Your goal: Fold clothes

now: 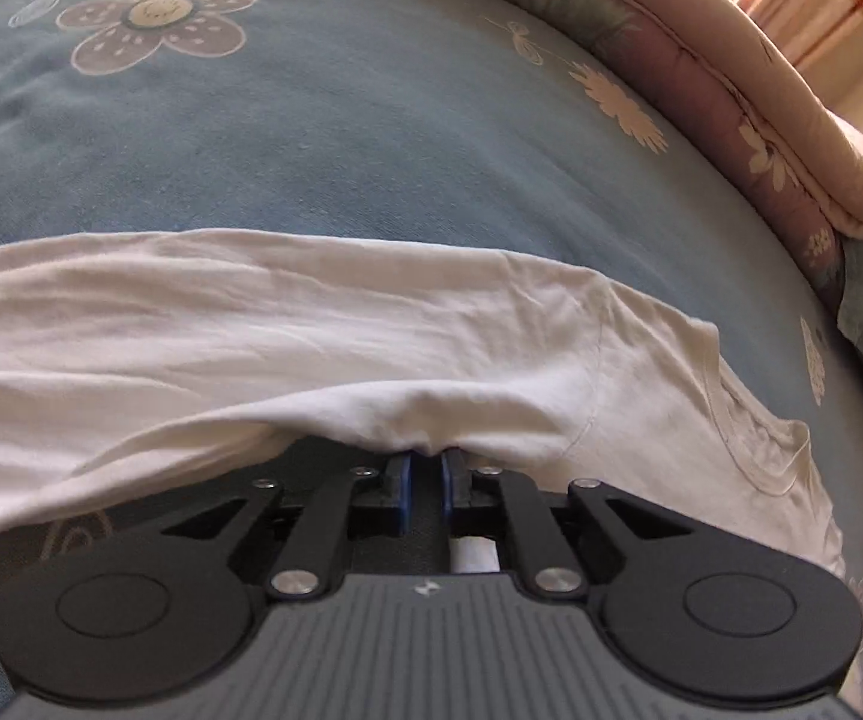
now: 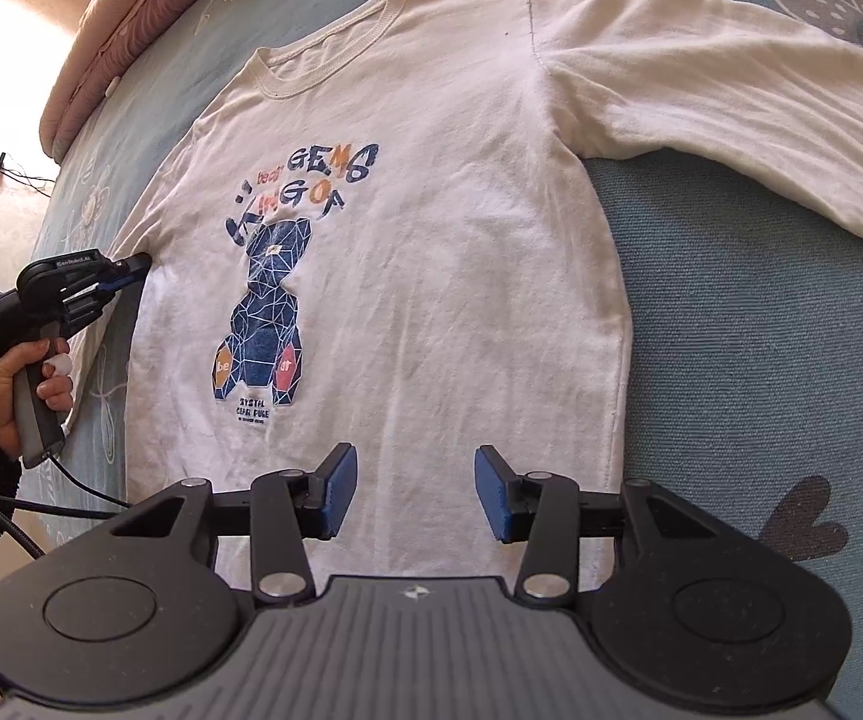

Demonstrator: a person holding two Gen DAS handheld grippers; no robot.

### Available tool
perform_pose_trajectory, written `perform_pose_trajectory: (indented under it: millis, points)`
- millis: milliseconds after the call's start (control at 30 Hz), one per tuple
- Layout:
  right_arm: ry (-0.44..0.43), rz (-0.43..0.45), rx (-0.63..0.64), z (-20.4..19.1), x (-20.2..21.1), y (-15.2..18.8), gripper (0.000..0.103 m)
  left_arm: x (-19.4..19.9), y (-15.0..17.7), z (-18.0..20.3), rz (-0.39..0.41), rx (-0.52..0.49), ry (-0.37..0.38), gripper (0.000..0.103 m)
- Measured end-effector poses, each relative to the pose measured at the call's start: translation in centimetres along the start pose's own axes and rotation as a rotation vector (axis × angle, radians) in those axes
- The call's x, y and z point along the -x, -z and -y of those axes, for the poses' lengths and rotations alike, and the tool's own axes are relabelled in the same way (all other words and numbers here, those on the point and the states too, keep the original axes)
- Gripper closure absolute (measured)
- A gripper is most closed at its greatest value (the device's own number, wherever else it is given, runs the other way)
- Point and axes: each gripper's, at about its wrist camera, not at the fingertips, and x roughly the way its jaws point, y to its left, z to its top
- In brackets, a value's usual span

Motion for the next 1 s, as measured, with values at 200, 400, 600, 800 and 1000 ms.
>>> perform_pose_trajectory:
  millis: [200, 400, 600, 800, 1000]
  points:
    - [0.014, 0.065, -0.062, 1.4, 0.7, -0.4, 0.054, 0.3, 0.0, -1.6, -0.057, 0.087, 0.072, 0.084]
    - [0.023, 0.098, -0.093, 2.1, 1.0, -0.6, 0.053, 1.9, 3.1, -1.7, -0.096, 0.076, 0.087, 0.078]
    - [0.023, 0.105, -0.114, 2.8, 1.3, 0.0, 0.053, 3.3, 4.9, -1.9, -0.12, 0.034, 0.064, 0.078]
    - [0.011, 0.104, -0.117, 2.6, 0.9, 0.1, 0.053, 4.6, 6.5, -2.2, -0.139, -0.017, 0.031, 0.078]
    - [0.007, 0.092, -0.096, 2.0, 0.8, 0.0, 0.052, 4.9, 7.6, -0.7, -0.139, -0.142, 0.007, 0.078]
